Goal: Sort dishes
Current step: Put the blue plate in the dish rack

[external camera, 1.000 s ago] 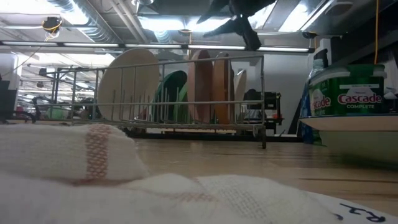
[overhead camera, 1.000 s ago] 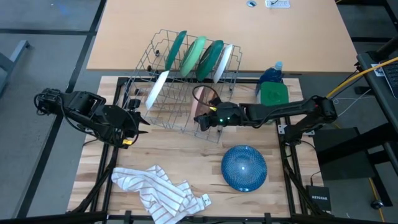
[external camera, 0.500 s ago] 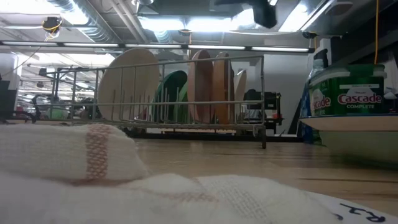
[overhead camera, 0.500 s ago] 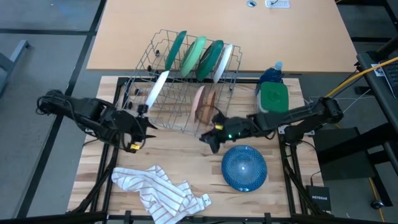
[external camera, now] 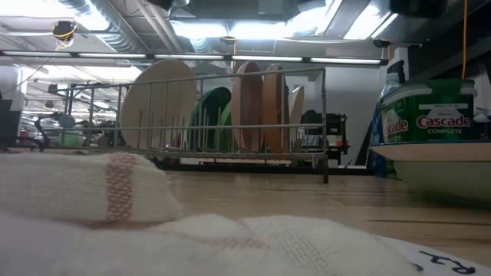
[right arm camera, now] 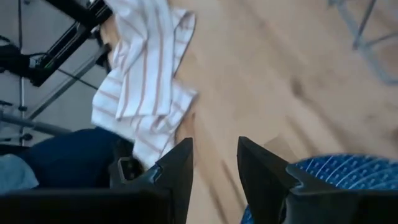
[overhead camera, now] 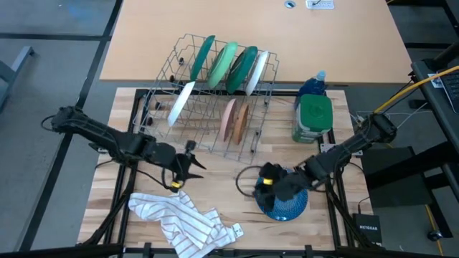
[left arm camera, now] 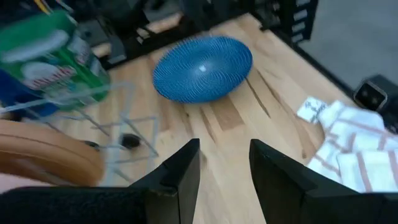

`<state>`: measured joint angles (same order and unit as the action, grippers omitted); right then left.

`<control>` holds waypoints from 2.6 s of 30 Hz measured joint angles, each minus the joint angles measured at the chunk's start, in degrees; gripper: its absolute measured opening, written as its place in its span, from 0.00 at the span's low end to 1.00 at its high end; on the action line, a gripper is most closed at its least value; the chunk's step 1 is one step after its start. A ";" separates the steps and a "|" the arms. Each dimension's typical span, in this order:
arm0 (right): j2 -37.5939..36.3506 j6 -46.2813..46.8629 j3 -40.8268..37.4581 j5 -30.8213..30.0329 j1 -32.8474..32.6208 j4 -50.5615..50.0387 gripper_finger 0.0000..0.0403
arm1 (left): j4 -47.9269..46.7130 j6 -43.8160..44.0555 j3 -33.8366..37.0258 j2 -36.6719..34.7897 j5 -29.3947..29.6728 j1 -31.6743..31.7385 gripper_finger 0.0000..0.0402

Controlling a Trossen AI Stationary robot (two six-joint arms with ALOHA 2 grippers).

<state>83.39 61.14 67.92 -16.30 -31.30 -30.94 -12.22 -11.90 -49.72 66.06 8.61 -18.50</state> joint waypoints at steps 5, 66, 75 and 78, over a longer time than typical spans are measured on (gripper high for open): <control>0.37 3.80 -0.04 -3.59 -3.34 -0.08 0.31 | 3.39 -0.76 0.64 6.97 -1.04 0.00 0.32; 21.56 28.47 0.06 12.51 -5.89 -15.88 0.31 | 57.95 71.30 -12.71 58.62 2.97 0.79 0.32; 21.60 25.39 0.00 8.96 -5.89 -12.43 0.31 | 53.46 69.95 -13.29 58.44 3.57 2.05 0.32; 21.60 23.57 -0.04 7.69 -5.89 -11.58 0.31 | 53.14 68.91 -13.26 58.44 4.20 2.13 0.32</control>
<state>104.99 84.71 67.88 -8.62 -37.19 -42.52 40.92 57.01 -62.98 124.51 12.81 -16.37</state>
